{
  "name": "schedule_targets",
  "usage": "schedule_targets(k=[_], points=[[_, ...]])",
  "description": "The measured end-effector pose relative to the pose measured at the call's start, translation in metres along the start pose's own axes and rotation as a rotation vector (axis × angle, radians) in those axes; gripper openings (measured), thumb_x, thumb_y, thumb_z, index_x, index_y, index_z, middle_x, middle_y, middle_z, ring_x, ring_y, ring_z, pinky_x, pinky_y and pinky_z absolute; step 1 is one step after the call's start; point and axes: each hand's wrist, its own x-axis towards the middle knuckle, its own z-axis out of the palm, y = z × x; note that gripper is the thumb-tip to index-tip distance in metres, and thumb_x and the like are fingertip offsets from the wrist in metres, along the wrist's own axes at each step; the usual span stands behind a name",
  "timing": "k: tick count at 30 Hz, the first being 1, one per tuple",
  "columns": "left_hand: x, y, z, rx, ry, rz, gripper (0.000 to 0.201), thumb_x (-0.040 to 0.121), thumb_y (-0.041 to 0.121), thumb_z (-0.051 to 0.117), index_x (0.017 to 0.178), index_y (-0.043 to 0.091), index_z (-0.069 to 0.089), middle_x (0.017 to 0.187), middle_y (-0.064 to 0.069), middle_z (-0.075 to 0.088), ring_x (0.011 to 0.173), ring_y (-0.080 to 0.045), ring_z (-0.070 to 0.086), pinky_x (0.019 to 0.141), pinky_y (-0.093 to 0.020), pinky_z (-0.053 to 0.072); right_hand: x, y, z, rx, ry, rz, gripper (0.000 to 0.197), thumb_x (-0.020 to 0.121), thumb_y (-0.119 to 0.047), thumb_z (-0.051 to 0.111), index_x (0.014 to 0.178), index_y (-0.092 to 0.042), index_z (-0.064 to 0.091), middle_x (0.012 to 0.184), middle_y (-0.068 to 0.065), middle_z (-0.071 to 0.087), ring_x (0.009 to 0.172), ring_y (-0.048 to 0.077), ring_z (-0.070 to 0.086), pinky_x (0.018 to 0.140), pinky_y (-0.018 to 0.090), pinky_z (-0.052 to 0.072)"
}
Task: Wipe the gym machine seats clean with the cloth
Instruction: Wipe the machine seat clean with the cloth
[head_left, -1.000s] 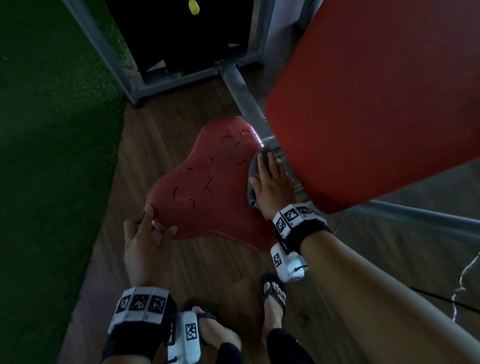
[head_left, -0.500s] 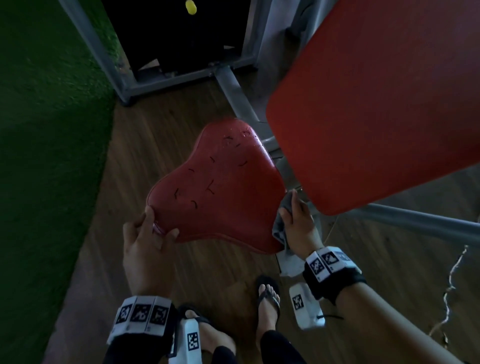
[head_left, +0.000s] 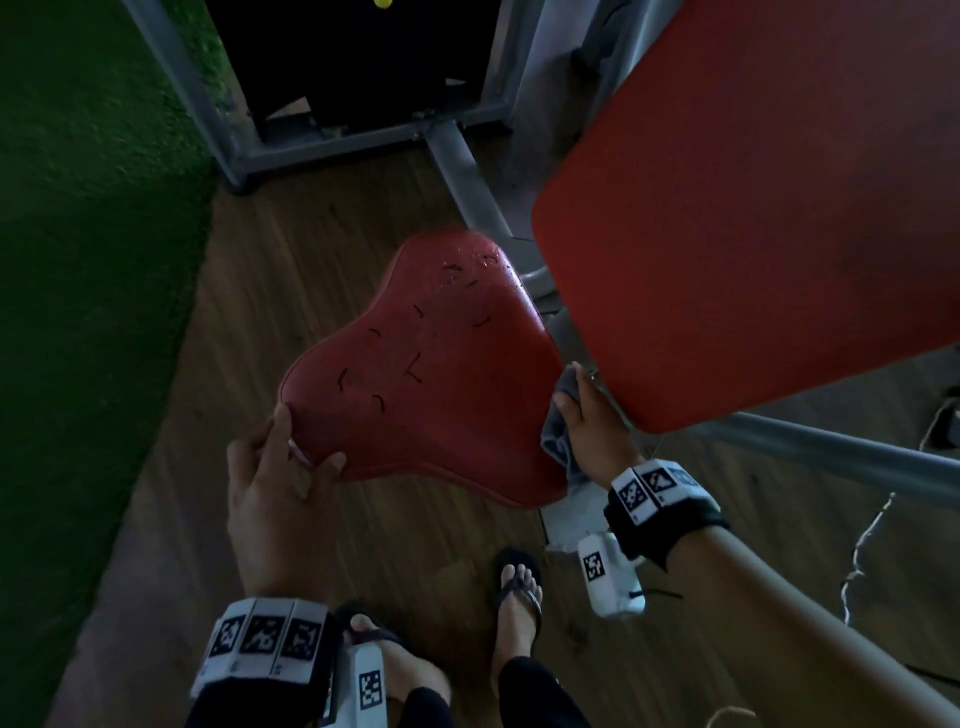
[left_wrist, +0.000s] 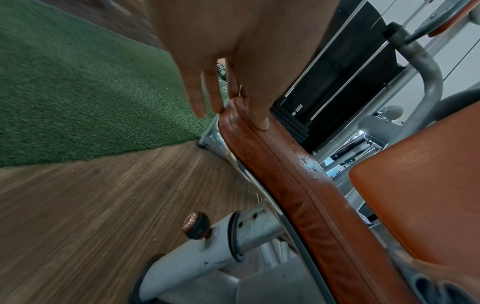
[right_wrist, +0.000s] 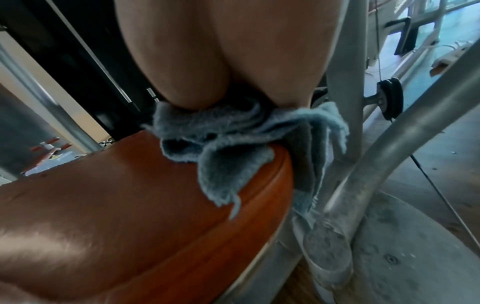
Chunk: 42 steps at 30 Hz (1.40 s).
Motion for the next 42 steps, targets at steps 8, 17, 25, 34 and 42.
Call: schedule_targets(k=[8,17,25,34,42], points=[[0.001,-0.001,-0.001,-0.057,0.009,0.007,0.072,0.083,0.016,0.075,0.147,0.017,0.042,0.139,-0.003,0.041,0.12,-0.023,0.048,0.09,-0.032,0.042,-0.007,-0.003,0.007,-0.047,0.049,0.012,0.056,0.102,-0.036,0.035,0.153,-0.021,0.016,0.155,0.011,0.029,0.139,0.026,0.032,0.109,0.034,0.027],[0.001,-0.003,-0.002,-0.079,0.034,-0.007,0.073,0.081,0.015,0.077,0.146,0.015,0.044,0.141,-0.002,0.043,0.12,-0.014,0.047,0.092,-0.029,0.041,0.082,-0.089,0.009,-0.228,0.093,-0.078,0.051,0.102,-0.033,0.035,0.148,-0.013,0.028,0.142,0.02,0.042,0.13,0.035,0.041,0.106,0.039,0.03],[0.004,0.001,-0.003,-0.065,0.038,-0.049,0.075,0.078,0.014,0.08,0.144,0.017,0.046,0.139,0.002,0.045,0.12,-0.019,0.051,0.094,-0.033,0.045,0.067,-0.069,0.008,-0.261,0.035,-0.069,0.056,0.103,-0.035,0.031,0.153,-0.019,0.011,0.155,0.013,0.026,0.141,0.031,0.027,0.115,0.047,0.023],[0.001,0.0,-0.002,-0.058,0.06,-0.023,0.074,0.076,0.012,0.081,0.142,0.015,0.049,0.136,0.001,0.047,0.116,-0.022,0.055,0.09,-0.032,0.046,0.067,-0.07,0.008,-0.299,0.069,-0.158,0.058,0.102,-0.033,0.034,0.153,-0.015,0.014,0.153,0.014,0.028,0.14,0.029,0.027,0.115,0.046,0.024],[0.0,-0.001,0.001,-0.109,0.062,-0.035,0.073,0.079,0.014,0.079,0.144,0.018,0.047,0.136,0.005,0.045,0.119,-0.02,0.055,0.094,-0.039,0.052,0.125,-0.136,0.01,-0.319,0.099,-0.173,0.049,0.103,-0.031,0.034,0.149,-0.018,0.027,0.144,0.014,0.042,0.132,0.032,0.04,0.106,0.041,0.031]])
